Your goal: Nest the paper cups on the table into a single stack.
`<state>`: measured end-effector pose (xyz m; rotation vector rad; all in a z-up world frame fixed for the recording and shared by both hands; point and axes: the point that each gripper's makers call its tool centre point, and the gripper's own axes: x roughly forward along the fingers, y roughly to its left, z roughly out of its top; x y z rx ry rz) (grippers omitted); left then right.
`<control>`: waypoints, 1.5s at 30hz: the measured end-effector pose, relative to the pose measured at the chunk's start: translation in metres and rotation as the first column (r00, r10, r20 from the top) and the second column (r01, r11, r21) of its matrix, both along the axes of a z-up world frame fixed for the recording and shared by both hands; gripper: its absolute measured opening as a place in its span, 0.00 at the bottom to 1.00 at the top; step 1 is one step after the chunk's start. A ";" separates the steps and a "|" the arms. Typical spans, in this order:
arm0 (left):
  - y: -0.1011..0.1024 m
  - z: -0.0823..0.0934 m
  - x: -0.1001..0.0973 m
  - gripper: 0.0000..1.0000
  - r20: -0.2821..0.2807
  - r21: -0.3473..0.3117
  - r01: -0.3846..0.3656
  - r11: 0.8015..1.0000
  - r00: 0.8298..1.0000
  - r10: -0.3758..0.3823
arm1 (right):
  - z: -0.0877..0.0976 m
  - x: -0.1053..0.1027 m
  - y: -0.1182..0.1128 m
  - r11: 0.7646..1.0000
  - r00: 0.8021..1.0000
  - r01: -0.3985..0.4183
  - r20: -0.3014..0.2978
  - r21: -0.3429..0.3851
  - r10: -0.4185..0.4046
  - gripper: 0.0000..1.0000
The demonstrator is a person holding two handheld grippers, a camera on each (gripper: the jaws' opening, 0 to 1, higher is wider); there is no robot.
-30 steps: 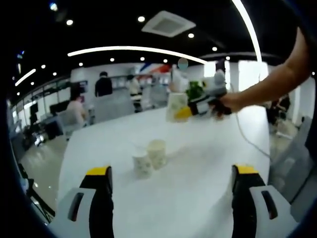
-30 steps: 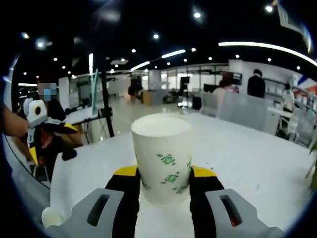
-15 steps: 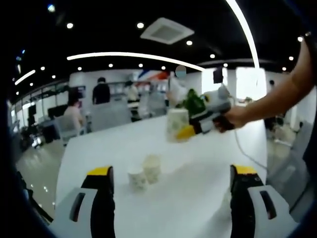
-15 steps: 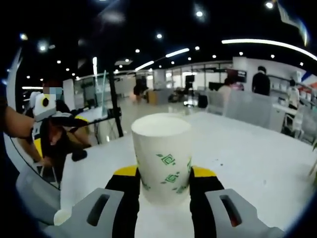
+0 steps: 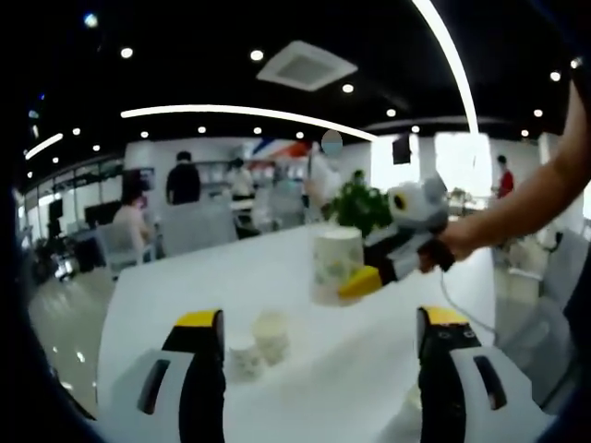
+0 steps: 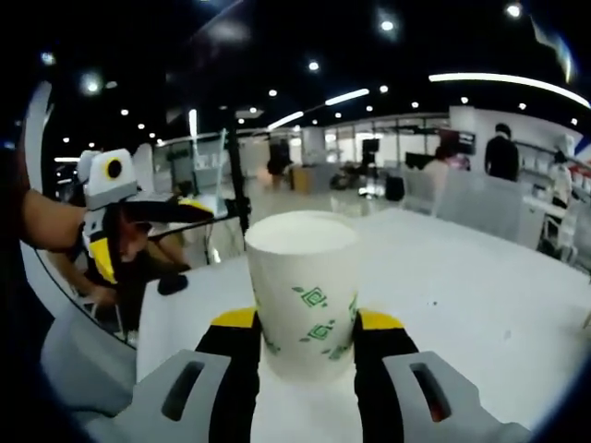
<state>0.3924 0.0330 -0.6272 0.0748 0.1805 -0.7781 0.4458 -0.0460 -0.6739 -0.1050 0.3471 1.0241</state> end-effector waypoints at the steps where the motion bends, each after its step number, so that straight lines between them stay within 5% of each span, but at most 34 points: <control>1: -0.002 0.001 0.000 0.81 0.001 0.002 0.001 1.000 1.000 -0.001 | 0.001 -0.004 0.002 1.000 1.000 -0.009 0.005 -0.001 0.009 0.36; 27: -0.061 0.020 -0.001 0.59 0.009 0.005 0.080 0.997 0.997 -0.080 | 0.007 -0.061 0.020 0.999 0.998 -0.038 -0.058 0.006 0.038 0.37; 45: -0.083 0.003 -0.023 0.42 -0.050 0.024 0.171 0.985 0.984 -0.170 | 0.005 -0.089 0.027 0.992 0.994 -0.096 0.039 -0.085 0.100 0.38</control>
